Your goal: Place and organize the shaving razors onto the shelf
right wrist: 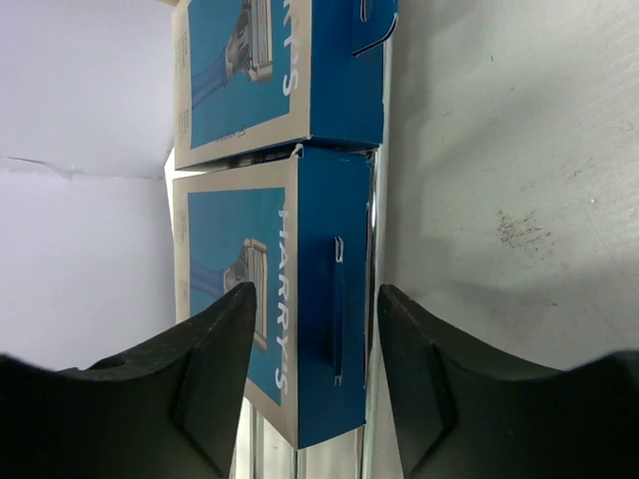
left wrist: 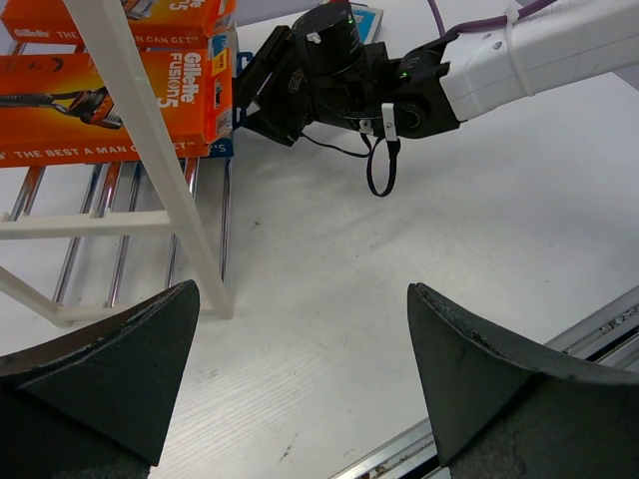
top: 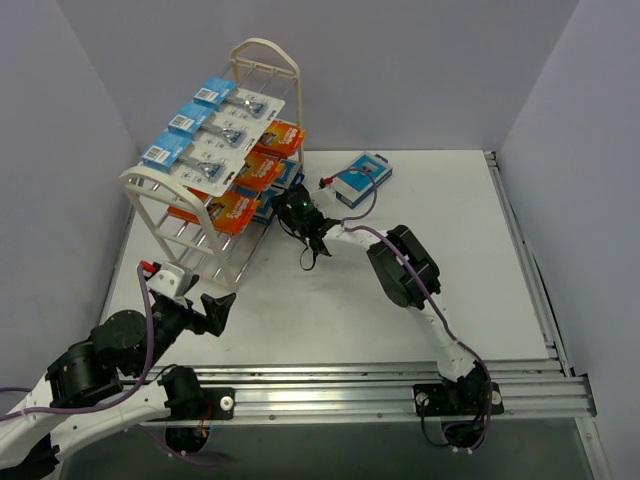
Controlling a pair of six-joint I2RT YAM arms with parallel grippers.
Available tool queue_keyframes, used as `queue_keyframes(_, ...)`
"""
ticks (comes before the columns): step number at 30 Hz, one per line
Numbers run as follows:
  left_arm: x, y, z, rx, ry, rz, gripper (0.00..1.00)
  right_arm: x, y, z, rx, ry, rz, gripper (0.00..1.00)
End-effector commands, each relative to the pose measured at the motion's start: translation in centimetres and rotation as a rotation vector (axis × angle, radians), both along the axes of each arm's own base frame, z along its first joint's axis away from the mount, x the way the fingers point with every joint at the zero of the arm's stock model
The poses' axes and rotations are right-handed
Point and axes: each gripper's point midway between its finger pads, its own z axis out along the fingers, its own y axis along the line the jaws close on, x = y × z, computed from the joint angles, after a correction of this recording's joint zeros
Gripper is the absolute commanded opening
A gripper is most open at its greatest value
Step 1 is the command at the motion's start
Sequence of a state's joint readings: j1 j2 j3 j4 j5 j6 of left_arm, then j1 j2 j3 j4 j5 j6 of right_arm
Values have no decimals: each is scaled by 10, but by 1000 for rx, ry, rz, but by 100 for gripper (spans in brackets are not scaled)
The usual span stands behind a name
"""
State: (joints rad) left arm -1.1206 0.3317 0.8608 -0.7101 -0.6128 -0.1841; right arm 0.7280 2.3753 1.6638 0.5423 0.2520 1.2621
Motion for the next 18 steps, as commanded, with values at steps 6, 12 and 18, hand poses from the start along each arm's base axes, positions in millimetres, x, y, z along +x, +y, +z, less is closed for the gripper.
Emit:
queue_keyframes(6,-1,2,14,-61,-23,3,94,1,-6,47,50,-81,-42,52)
queue_keyframes(12,1,16,17,-85,-28,65,94,-14,-32,55,48,-85,-35,59)
queue_keyframes(18,0,25,20,-116,-44,85,94,-33,-95,51,6,-81,-37,60)
